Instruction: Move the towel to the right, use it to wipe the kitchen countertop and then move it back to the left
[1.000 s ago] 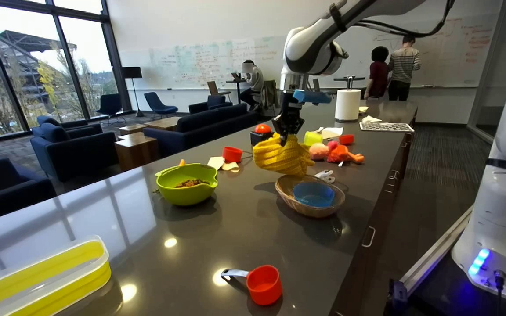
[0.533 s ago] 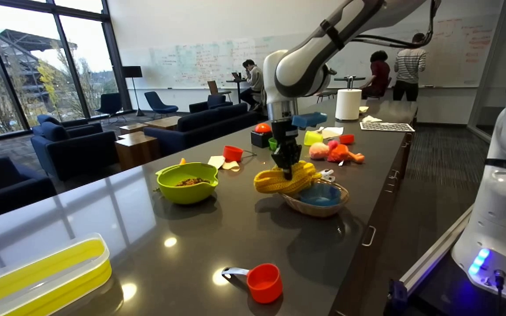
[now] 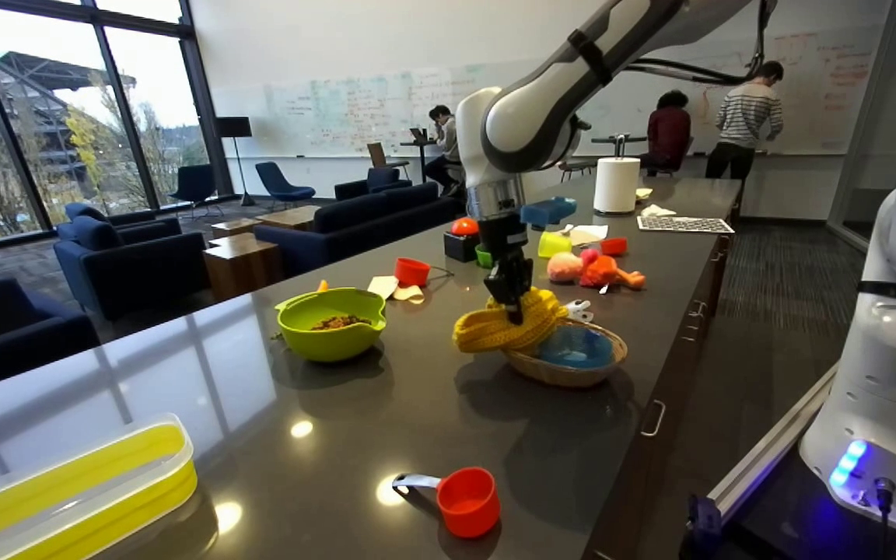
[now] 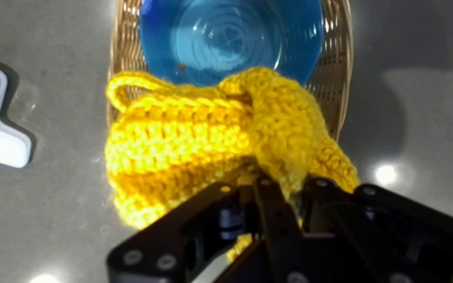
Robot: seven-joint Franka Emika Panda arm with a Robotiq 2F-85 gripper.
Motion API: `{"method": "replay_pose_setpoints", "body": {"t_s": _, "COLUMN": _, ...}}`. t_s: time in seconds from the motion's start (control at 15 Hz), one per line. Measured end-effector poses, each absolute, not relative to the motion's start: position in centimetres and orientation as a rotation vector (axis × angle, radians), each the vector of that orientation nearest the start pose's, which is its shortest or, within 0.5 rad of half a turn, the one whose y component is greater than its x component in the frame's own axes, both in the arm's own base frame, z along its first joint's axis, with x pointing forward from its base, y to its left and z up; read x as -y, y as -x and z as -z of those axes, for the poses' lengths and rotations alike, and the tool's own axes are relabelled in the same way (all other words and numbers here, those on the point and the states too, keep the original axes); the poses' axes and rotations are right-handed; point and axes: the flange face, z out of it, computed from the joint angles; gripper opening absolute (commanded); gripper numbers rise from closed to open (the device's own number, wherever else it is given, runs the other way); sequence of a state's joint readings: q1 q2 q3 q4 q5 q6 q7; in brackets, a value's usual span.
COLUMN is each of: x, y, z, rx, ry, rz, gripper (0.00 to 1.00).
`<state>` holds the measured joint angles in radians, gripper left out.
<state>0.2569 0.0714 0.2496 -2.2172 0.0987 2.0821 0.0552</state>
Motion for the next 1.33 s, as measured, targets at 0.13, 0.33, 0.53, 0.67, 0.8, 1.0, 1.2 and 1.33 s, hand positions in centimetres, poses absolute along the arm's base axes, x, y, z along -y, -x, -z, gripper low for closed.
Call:
{"method": "replay_pose_setpoints", "body": {"t_s": 0.13, "x": -26.3, "y": -43.2, "z": -33.9, "rx": 0.741, "ry": 2.998, "rz": -0.372, "gripper": 0.03}}
{"method": "replay_pose_setpoints", "body": {"t_s": 0.33, "x": -29.3, "y": -40.2, "z": -35.9, "rx": 0.97, "ry": 2.956, "rz": -0.325, "gripper": 0.03}}
{"method": "replay_pose_setpoints", "body": {"t_s": 0.53, "x": -32.5, "y": -37.4, "z": -38.2, "rx": 1.192, "ry": 2.932, "rz": -0.218, "gripper": 0.03}}
{"method": "replay_pose_setpoints", "body": {"t_s": 0.67, "x": -34.2, "y": -36.3, "z": -39.3, "rx": 1.322, "ry": 2.923, "rz": -0.113, "gripper": 0.03}}
{"method": "replay_pose_setpoints", "body": {"t_s": 0.8, "x": -35.6, "y": -36.0, "z": -39.8, "rx": 1.422, "ry": 2.913, "rz": 0.04, "gripper": 0.03}}
{"method": "replay_pose_setpoints", "body": {"t_s": 1.0, "x": -37.7, "y": -36.3, "z": -40.4, "rx": 1.454, "ry": 2.907, "rz": 0.33, "gripper": 0.03}}
{"method": "replay_pose_setpoints", "body": {"t_s": 1.2, "x": -39.9, "y": -36.2, "z": -40.4, "rx": 1.459, "ry": 2.891, "rz": 0.623, "gripper": 0.03}}
{"method": "replay_pose_setpoints", "body": {"t_s": 1.33, "x": -41.0, "y": -36.0, "z": -39.5, "rx": 1.462, "ry": 2.881, "rz": 0.76, "gripper": 0.03}}
